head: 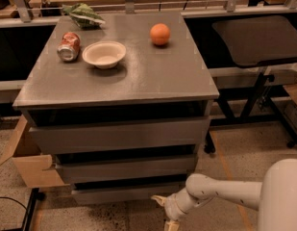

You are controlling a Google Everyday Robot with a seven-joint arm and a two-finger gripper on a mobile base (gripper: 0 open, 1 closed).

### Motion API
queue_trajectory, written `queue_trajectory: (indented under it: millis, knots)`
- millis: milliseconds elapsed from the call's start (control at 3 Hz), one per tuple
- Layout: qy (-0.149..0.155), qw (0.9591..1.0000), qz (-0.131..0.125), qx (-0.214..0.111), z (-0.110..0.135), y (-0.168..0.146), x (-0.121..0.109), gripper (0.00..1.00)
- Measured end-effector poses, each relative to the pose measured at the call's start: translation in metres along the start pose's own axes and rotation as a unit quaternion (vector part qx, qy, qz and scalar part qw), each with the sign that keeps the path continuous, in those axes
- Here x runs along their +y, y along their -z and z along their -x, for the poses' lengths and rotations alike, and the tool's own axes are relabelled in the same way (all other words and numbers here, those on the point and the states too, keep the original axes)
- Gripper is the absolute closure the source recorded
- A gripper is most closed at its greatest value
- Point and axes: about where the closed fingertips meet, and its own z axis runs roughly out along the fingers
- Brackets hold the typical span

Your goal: Open bottom drawer

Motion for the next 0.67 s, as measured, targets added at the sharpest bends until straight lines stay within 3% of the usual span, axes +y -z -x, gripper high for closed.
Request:
queue_trajectory:
  millis: [333, 667]
  knots:
    - [0.022, 0.9993, -0.028, -0.006, -0.005, -0.032, -0.011, 0.00]
    - [0.043, 0.9965, -0.072, -0.003, -0.007, -0.052, -0.037, 0.00]
